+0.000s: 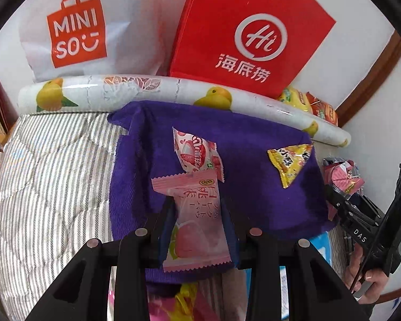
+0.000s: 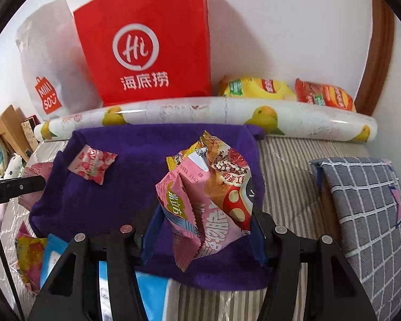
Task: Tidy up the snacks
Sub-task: 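Carry the peach packet and pink bag over the purple towel with both grippers, then open both grippers to drop the snacks onto the purple towel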
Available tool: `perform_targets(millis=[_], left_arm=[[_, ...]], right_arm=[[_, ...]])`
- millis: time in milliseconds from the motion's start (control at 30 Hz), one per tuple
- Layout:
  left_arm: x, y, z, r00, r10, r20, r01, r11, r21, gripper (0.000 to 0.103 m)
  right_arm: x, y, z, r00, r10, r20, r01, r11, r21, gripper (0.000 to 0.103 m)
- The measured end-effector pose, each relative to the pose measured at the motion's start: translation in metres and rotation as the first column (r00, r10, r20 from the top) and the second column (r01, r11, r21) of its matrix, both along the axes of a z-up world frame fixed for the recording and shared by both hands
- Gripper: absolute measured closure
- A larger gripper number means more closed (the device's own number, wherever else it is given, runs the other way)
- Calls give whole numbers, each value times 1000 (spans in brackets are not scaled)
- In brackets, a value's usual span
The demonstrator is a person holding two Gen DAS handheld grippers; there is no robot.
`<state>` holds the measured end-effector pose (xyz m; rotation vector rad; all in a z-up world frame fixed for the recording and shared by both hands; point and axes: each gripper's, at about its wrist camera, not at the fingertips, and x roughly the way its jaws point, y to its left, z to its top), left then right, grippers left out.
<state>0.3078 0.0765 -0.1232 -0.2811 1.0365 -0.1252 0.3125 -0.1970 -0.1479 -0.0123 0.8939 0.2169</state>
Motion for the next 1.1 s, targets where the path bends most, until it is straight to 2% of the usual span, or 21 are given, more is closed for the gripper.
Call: perform_targets(millis=[167,500,867,1000,1067,1100], left_arm=[[12,0,-18,999,10,-38,-11,1000,-4,70],[23,0,-38,997,18,-70,-17,1000,3,70],[29,-5,-44,995,2,-97,-1,1000,11,70],[28,-5,-44,994,-13,-106,13,1000,-4,69],[28,-5,-44,993,-17,-118,15,1000,-9,62],[26,-5,-43,993,-20,-118,19,1000,-16,54]], right_arm=[[12,0,-19,999,9,-45,-9,1000,7,46],[21,4,-37,996,24,-84,-25,1000,-9,46],[24,9,-44,993,43,-109,-48,998,-45,45],[22,11,-42,992,48,-115,-55,997,-56,37],[20,13,-38,993,47,-110,-54,996,-64,29],[19,13,-36,993,48,-108,-55,996,-68,24]])
